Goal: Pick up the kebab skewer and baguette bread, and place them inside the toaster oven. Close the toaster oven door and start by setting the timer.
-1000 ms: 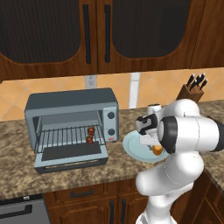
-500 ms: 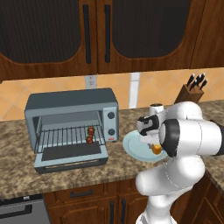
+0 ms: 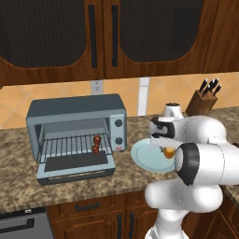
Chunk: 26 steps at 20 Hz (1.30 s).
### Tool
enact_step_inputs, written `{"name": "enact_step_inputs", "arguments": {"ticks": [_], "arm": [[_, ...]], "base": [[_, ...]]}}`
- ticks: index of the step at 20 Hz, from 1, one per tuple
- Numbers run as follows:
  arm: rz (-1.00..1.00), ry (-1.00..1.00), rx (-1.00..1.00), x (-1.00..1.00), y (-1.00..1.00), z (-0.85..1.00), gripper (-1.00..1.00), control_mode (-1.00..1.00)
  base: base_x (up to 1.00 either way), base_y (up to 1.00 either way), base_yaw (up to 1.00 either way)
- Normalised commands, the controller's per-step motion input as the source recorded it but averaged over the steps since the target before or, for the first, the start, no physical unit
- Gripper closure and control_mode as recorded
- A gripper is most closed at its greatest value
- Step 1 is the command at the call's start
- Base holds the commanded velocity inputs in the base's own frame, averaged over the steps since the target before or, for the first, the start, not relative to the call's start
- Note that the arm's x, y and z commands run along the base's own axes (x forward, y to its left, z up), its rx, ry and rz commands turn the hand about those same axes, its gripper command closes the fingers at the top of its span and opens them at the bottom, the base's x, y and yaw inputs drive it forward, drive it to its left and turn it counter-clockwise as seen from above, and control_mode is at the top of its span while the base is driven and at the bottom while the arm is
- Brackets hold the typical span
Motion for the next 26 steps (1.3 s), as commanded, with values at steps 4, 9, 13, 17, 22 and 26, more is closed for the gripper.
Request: {"name": "enact_step_inputs", "arguments": {"ticks": [4, 9, 13, 17, 22, 26], "arm": [[0.0, 0.0, 0.02, -0.26, 0.25, 0.96, 1.0, -1.0], [0.0, -0.01, 0.02, -0.59, 0.98, 0.25, 1.0, -1.0], [0.0, -0.03, 0.0, -0.19, 1.0, 0.19, 1.0, -1.0], [0.0, -0.05, 0.0, -0.06, 1.0, 0.39, 1.0, -1.0], [0.0, 0.0, 0.0, 0.0, 1.0, 0.56, 1.0, -1.0], [0.0, 0.0, 0.0, 0.07, 1.0, 0.21, 1.0, -1.0]], "base": [[0.0, 0.0, 0.0], [0.0, 0.0, 0.0], [0.0, 0.0, 0.0], [0.0, 0.0, 0.0], [0.0, 0.0, 0.0], [0.0, 0.0, 0.0]]}}
